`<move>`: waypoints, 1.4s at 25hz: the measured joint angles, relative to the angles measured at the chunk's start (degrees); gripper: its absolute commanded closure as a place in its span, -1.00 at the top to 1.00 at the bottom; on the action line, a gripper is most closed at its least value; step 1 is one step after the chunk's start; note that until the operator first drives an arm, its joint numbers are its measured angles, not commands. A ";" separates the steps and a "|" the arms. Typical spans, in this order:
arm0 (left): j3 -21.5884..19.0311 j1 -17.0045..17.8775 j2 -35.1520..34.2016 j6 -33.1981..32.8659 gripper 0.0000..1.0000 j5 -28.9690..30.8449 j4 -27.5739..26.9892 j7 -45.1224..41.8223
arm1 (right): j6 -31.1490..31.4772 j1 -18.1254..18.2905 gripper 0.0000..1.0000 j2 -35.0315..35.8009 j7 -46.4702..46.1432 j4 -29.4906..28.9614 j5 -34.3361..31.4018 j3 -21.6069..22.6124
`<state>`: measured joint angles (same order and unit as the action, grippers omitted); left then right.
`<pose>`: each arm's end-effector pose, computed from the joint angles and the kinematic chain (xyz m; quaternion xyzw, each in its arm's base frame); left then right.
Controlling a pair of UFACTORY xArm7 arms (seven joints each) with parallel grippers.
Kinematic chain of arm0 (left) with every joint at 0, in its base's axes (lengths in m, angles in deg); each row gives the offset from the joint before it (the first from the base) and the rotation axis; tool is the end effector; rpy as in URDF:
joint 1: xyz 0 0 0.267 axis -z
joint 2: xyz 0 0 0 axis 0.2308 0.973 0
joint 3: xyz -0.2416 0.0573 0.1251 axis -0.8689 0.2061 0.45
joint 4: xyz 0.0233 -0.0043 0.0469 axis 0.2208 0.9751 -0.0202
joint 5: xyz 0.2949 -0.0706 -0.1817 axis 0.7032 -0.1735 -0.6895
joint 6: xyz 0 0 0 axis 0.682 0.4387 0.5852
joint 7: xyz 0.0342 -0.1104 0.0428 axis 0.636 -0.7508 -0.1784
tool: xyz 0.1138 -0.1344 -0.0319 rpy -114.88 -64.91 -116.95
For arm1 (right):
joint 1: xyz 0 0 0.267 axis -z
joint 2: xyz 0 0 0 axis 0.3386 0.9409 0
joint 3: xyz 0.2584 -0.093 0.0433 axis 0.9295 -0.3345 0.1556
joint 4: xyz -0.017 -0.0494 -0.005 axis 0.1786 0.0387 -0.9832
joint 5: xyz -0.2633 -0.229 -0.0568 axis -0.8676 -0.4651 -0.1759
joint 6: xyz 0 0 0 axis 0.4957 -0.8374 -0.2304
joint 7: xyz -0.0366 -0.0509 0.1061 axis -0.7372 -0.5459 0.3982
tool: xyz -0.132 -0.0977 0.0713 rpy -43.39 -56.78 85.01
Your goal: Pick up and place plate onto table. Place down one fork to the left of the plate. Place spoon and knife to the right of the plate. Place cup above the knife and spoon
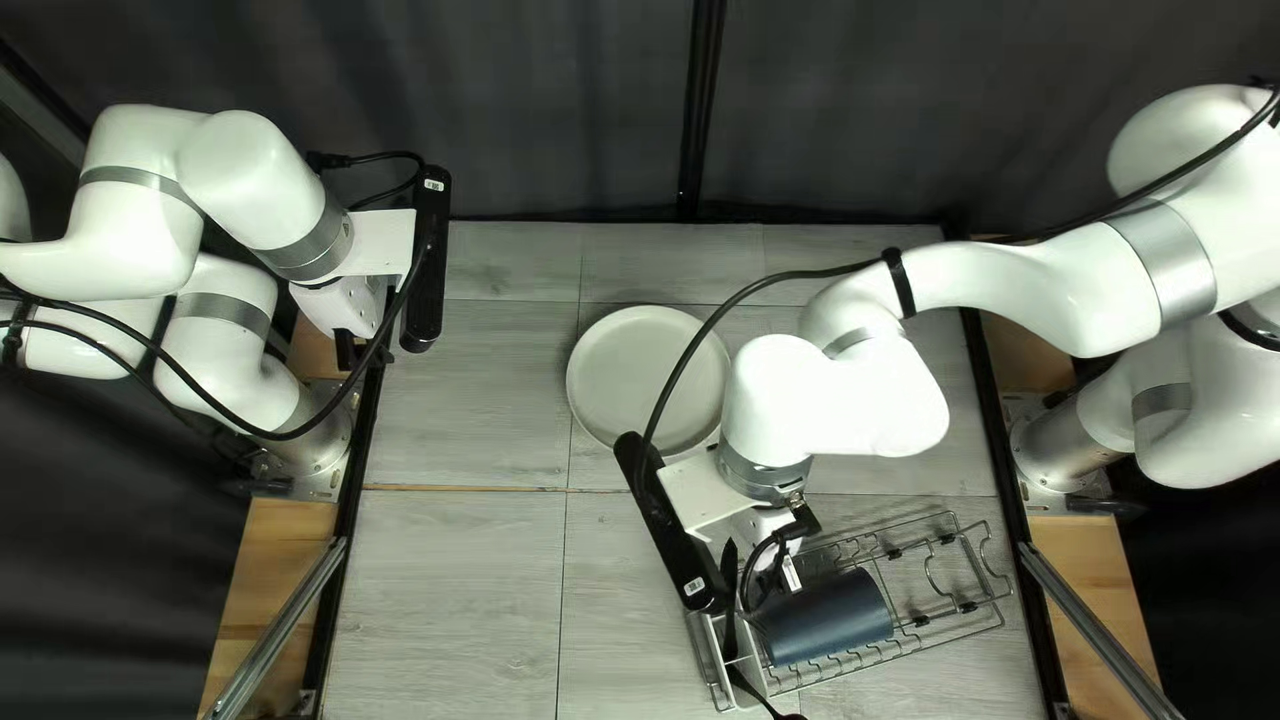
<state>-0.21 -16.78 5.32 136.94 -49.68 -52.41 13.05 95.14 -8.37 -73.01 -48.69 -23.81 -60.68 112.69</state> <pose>0.2153 0.0435 0.2854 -0.9981 -0.0411 -0.0168 0.0432 0.4889 0.1983 0.1917 -0.9752 -0.1751 -0.0204 0.1337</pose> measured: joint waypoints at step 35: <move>0.00 0.00 0.00 0.00 1.00 0.00 0.00 0.00 | 6.74 0.49 -1.00 -0.87 6.14 -4.89 2.49 -0.54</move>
<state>-0.21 -16.78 5.32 136.94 -49.68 -52.41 13.05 101.88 -7.88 -73.88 -42.55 -28.70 -58.18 112.16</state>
